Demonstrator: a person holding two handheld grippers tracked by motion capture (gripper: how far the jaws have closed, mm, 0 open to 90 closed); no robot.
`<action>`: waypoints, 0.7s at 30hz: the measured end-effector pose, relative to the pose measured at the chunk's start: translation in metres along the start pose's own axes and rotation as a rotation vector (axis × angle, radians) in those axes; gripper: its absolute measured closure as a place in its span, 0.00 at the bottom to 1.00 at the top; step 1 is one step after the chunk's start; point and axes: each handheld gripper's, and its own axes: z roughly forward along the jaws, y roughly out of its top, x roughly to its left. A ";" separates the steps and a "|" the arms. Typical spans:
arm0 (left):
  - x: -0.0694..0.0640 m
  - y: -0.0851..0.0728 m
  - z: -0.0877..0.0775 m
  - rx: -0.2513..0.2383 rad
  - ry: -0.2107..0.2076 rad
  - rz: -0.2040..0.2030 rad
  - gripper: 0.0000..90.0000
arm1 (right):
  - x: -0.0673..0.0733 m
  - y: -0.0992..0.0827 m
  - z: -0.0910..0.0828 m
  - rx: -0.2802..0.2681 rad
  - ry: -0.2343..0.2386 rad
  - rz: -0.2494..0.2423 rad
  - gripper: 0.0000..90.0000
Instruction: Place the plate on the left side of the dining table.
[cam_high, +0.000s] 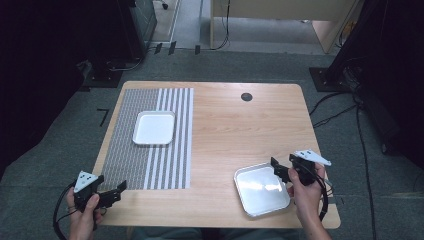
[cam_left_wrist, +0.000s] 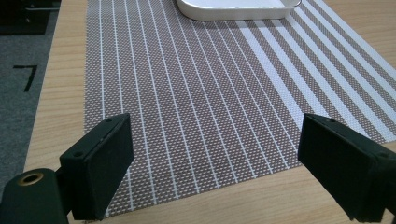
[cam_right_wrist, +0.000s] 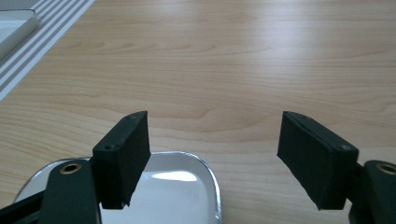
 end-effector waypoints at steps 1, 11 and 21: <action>0.001 -0.001 0.000 0.000 0.003 0.001 0.12 | -0.003 -0.001 -0.001 0.000 -0.005 0.004 0.29; 0.010 -0.008 0.002 0.017 0.031 0.004 0.11 | -0.035 -0.017 -0.016 0.011 -0.076 0.021 0.29; 0.021 -0.014 0.002 0.028 0.073 0.008 0.11 | -0.064 -0.037 -0.027 0.031 -0.148 0.028 0.29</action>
